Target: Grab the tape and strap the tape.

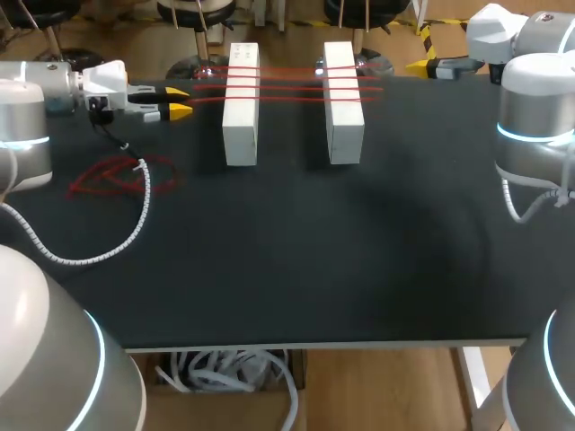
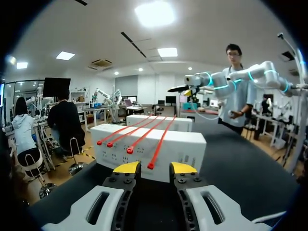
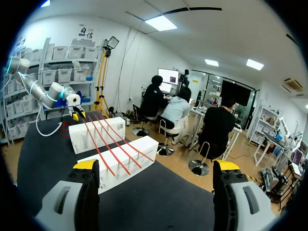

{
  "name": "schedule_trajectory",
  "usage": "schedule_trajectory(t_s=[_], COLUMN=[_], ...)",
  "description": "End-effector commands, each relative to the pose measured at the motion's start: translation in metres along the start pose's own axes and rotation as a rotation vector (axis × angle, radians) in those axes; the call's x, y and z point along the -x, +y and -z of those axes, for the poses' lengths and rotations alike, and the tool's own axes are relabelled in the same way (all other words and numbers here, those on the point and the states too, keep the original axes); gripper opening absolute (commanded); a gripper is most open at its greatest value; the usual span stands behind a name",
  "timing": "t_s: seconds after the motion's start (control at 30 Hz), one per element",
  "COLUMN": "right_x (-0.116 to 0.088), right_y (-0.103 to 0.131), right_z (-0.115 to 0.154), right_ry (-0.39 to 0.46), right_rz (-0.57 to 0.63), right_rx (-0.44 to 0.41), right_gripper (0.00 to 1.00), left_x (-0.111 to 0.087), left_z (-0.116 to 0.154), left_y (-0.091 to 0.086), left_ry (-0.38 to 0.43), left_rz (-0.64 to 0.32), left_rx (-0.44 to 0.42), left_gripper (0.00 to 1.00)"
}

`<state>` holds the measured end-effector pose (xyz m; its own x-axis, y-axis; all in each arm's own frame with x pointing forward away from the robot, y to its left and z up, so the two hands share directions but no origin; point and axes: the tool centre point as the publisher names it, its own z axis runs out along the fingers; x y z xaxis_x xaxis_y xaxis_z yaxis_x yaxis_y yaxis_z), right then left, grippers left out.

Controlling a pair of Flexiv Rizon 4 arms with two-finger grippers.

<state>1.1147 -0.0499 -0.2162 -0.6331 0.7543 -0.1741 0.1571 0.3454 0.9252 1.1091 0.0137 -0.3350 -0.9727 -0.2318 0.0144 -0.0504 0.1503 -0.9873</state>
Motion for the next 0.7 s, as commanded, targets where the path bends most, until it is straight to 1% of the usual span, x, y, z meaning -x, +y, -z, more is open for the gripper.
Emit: schedule_trajectory(t_s=[0.03,0.23,0.47,0.63,0.7], right_x=[-0.0002,-0.0002,-0.0002,-0.0002,-0.0002], right_y=[-0.0004,-0.0004,-0.0004,-0.0004,-0.0004], right_z=[0.0002,0.0002,0.0002,0.0002,0.0002], right_ry=[0.000,0.000,0.000,0.000,0.000], right_rz=[0.000,0.000,0.000,0.000,0.000], right_rx=[0.002,0.002,0.002,0.002,0.002], right_gripper=[1.00,1.00,1.00,1.00,1.00], left_x=[0.0038,0.0054,0.0071,0.0069,0.0064], left_z=[-0.0018,-0.0050,-0.0108,-0.0112,-0.0114], left_y=[0.0027,0.0014,0.0010,0.0013,0.0021], left_ry=[0.004,-0.004,0.016,0.020,0.020], left_rz=[-0.005,-0.019,-0.021,-0.018,-0.016], left_rx=[-0.008,-0.022,-0.025,-0.025,-0.025], left_gripper=[0.28,0.27,0.24,0.19,0.19])
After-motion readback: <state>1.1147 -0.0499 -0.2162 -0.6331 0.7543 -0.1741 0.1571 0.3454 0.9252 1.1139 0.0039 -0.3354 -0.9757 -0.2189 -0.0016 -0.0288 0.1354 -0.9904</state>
